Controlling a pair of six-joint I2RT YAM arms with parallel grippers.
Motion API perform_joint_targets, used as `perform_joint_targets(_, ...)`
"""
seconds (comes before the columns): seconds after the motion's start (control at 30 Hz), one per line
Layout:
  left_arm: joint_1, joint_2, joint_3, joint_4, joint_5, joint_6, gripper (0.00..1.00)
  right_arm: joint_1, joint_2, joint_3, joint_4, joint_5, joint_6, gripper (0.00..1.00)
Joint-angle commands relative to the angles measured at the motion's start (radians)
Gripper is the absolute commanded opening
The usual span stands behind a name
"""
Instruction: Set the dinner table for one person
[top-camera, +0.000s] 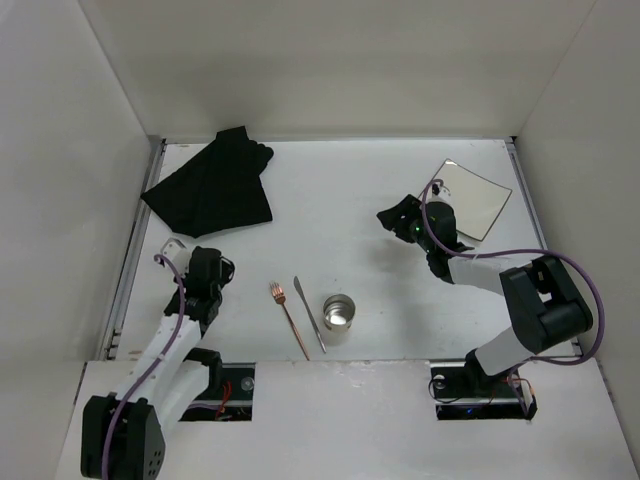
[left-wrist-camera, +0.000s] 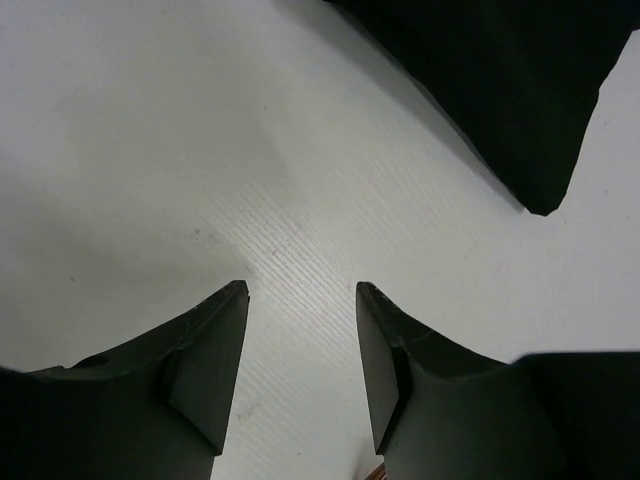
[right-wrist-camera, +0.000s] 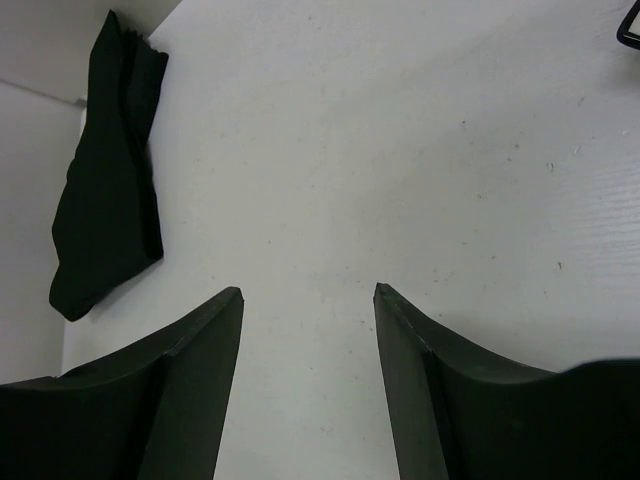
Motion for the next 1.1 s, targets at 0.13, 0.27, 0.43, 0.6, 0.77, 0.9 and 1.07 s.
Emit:
perform_joint_targets(0.13,-0.046,0.043,0.053,0.1,0.012,-0.005,0.45,-0.002,-0.007,0.013,0.068,-0.008,0.004,0.61)
perform_joint_targets(0.27,-0.078,0.115,0.077,0.159,0.008,-0.011,0.45,-0.006,0.002,0.015,0.066,-0.016,0.011,0.61)
perform_joint_targets(0.43,-0.065,0.256,0.133,0.213,0.017,-0.06,0.47,-0.002,-0.009,0.018,0.06,-0.02,0.001,0.29)
perform_joint_targets(0.6,-0.052,0.405,0.2,0.31,0.021,-0.111,0.47,0.004,-0.001,0.045,0.029,-0.036,-0.029,0.14)
perform_joint_targets(0.77,-0.046,0.558,0.269,0.368,0.031,-0.146,0.48,0.012,-0.004,0.041,0.041,-0.029,-0.022,0.39)
perform_joint_targets(0.9,-0.039,0.644,0.311,0.408,0.057,-0.169,0.48,0.012,0.007,0.039,0.045,-0.034,-0.015,0.46)
perform_joint_targets(1.07,-0.068,0.742,0.366,0.407,0.038,-0.172,0.48,0.012,0.005,0.039,0.046,-0.035,-0.015,0.49)
